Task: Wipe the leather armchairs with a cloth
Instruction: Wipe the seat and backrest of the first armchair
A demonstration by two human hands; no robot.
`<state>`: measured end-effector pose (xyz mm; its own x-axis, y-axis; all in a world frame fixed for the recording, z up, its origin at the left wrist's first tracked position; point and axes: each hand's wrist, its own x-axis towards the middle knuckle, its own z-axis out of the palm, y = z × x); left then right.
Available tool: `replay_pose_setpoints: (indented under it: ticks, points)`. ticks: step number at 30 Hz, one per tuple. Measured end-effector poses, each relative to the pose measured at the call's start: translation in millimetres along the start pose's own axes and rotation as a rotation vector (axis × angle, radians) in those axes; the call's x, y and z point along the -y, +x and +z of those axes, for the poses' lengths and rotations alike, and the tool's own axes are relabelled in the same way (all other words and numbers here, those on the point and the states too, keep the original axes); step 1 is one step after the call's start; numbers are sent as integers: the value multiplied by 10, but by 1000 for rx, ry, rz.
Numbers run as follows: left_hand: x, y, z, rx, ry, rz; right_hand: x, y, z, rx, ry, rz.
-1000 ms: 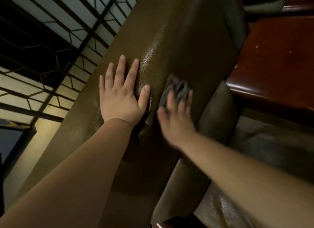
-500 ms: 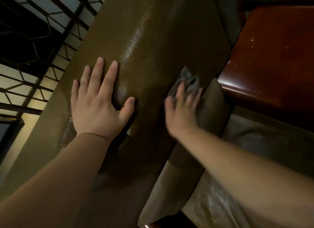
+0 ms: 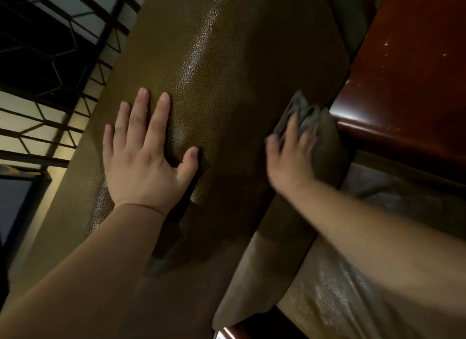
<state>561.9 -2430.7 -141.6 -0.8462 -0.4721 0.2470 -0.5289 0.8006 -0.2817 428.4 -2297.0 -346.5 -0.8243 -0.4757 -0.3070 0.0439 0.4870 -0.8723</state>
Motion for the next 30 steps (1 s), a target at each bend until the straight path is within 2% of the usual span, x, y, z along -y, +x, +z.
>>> replay_pose_setpoints:
  ticks: [3, 5, 7, 9, 10, 11, 14, 16, 18, 19, 21, 23, 24, 25, 26, 28, 30]
  points:
    - [3, 29, 19, -10, -2, 2, 30, 357, -194, -64, 25, 58]
    - [6, 45, 23, -4, 1, 3, 39, -10, 29, -13, 71, 22]
    - [15, 37, 13, -2, 2, 0, 31, -745, 329, 137, 73, -64]
    - [12, 27, -1, -4, -1, -3, -79, -1329, 506, 347, -53, -118]
    - [9, 27, -11, -6, -5, -3, -156, -1398, 534, 398, -110, -130]
    - [3, 29, -21, -10, -8, -2, -215, -1313, 514, 368, -160, -156]
    - [2, 29, -15, -26, -14, -1, -153, -560, 231, 54, -135, -144]
    - [3, 29, 9, -37, -22, 5, -79, -131, 36, -15, -126, -68]
    - [-3, 40, 47, -34, -19, 9, -67, -108, 87, -50, -89, -13]
    - [-7, 29, 53, -29, -15, 7, -60, -289, 190, -15, -26, 0]
    - [-1, 11, 46, -26, -21, 1, -84, -925, 484, 169, 48, -19]
    - [6, 5, 34, -24, -30, -3, -155, -1495, 660, 385, -76, -70]
    - [7, 3, 28, -28, -35, -4, -192, -1547, 669, 437, -144, -107]
    - [8, 6, 19, -33, -39, -5, -252, -1422, 663, 422, -227, -152]
    - [9, 16, 14, -36, -42, -4, -261, -1195, 623, 316, -249, -190]
    - [10, 28, 20, -38, -49, -1, -152, -514, 396, 64, -108, -95]
    - [7, 20, 43, -43, -45, -2, 57, -54, 164, -64, -6, 33]
